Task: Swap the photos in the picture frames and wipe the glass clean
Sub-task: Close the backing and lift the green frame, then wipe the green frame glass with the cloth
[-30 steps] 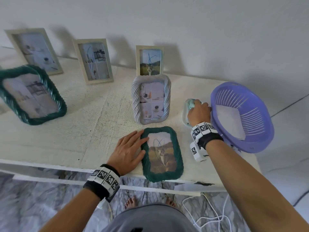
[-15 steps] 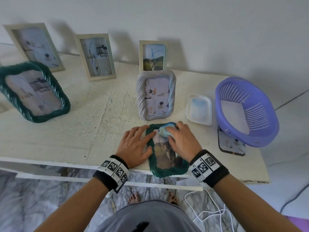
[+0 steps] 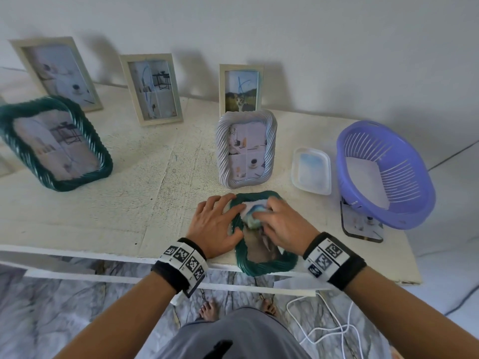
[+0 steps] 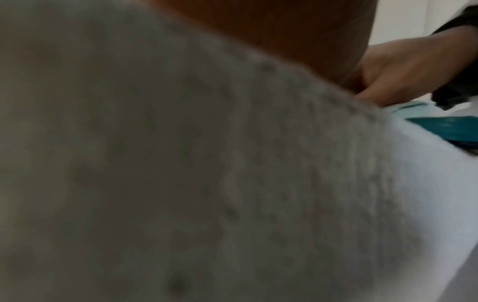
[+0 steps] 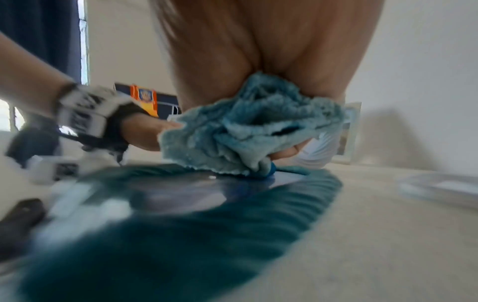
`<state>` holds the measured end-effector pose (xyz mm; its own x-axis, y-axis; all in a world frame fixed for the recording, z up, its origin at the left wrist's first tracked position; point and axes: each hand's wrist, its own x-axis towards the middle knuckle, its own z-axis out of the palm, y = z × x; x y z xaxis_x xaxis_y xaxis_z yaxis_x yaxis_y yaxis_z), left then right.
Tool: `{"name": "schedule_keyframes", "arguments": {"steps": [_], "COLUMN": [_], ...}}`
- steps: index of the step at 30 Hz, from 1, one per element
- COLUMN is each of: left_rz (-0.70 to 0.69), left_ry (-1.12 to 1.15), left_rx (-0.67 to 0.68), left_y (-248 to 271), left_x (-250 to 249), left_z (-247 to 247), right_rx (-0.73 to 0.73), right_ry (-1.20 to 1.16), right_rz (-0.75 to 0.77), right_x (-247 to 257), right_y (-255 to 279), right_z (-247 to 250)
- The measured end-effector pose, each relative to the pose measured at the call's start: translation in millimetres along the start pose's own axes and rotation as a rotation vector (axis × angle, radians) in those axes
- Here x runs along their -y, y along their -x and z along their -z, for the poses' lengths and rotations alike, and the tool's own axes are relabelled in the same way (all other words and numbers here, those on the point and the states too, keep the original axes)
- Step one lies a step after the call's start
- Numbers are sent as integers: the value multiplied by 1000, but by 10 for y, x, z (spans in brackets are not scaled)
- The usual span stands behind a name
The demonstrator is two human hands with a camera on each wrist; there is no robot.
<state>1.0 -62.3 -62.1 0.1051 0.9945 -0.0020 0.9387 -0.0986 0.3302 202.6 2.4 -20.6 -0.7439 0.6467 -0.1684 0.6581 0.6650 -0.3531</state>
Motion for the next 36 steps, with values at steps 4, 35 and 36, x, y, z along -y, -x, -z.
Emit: {"name": "schedule_keyframes", "arguments": {"steps": [4,35,36], "left_rz": [10,2,7], "left_ry": [5,-13,-17], "left_rx": [2,14,16], "left_y": [-19,-9,-8], "left_x": [4,1,1], "left_z": [14,-42,-46], "right_rx": [-76,-67,-69], "right_ry": [20,65,82], "right_rz": [-94,-109,-126], "right_x": [2,-104,-91], "right_y": [-193,-57,-69], "right_z": [47,101,93]}}
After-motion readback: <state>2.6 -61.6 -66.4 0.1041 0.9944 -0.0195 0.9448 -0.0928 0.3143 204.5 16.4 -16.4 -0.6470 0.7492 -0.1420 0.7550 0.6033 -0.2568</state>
